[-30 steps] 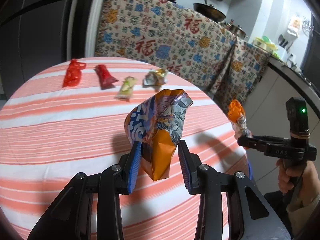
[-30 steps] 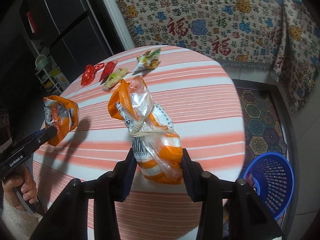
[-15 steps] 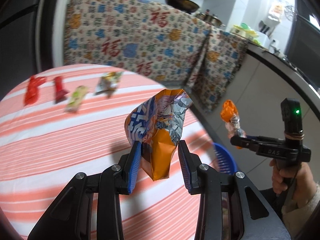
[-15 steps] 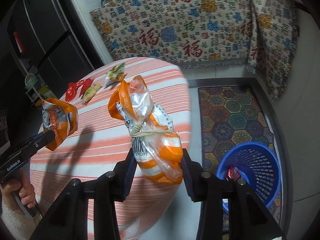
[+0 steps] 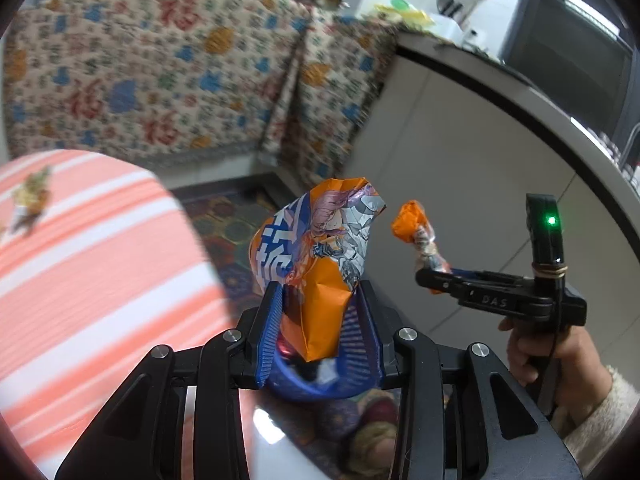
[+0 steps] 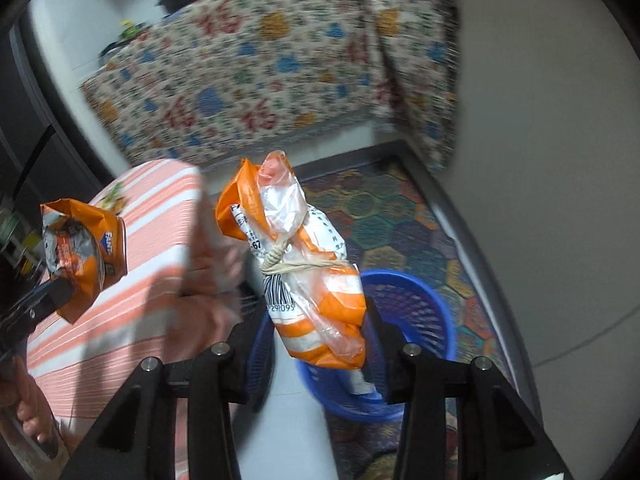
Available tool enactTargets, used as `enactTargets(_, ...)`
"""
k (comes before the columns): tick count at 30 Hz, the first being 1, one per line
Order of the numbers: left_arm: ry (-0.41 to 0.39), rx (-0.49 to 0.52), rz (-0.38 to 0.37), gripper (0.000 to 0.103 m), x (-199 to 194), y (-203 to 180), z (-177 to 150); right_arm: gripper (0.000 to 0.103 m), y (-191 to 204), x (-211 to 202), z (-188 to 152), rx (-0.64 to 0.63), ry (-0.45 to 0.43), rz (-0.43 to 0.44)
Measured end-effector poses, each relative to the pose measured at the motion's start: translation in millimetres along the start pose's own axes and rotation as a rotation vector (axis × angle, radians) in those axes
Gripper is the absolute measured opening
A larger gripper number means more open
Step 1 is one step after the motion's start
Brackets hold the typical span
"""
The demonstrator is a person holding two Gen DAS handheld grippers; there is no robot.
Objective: Collect trash
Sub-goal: 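Carry both bags over the blue basket and open both tools to drop them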
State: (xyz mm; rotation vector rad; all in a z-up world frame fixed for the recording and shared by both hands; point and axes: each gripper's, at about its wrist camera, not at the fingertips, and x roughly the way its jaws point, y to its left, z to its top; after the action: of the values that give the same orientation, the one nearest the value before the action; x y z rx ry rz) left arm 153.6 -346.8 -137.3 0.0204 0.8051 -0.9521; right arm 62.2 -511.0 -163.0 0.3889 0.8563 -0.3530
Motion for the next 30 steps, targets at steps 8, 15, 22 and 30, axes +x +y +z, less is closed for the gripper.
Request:
enactTargets(8,0.088,0.009,-0.022,0.037,79,-30,-2,0.043,-64,29,-19,0.114,0.059,-0.049)
enactTargets(15,0.148,-0.001,-0.021,0.037,126,-36,-11,0.043,-86,68,-30,0.139,0.124,-0.033)
enactTargets(22,0.184,-0.011,-0.028,0.076,170,-36,-15,0.064,-94,92,-39,0.120,0.143,-0.032)
enactTargets(30,0.119,-0.055,0.013,0.076,127,-22,-2,0.065,-97,76,-34,0.092,0.059,-0.094)
